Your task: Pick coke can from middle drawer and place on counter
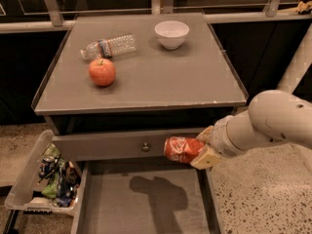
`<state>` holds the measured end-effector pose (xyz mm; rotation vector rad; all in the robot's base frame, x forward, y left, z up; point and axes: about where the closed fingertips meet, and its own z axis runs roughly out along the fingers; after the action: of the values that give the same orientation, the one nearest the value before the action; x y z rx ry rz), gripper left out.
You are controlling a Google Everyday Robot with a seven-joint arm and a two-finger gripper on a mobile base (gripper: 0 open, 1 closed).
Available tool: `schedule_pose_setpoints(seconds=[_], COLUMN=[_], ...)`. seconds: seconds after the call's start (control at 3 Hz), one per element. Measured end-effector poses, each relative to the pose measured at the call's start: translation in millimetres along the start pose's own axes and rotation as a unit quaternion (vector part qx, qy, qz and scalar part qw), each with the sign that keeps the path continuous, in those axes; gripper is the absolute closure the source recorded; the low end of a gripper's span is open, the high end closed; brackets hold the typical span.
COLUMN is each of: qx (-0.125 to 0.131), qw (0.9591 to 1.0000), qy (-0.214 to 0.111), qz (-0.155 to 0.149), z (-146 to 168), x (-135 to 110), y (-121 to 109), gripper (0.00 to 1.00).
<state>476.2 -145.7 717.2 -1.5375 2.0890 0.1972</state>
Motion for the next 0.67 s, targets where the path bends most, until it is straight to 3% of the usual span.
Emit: schedule_pose_setpoints(seconds=[0.33,0.67], qx=[0.011,0.041], qw=[0.9998,0.9973], qy=[0.000,-0.004], qz=[-0.018,-0.060], z=[-12,-50], x=[-16,-55], y=[-2,-5], gripper=[1.00,1.00])
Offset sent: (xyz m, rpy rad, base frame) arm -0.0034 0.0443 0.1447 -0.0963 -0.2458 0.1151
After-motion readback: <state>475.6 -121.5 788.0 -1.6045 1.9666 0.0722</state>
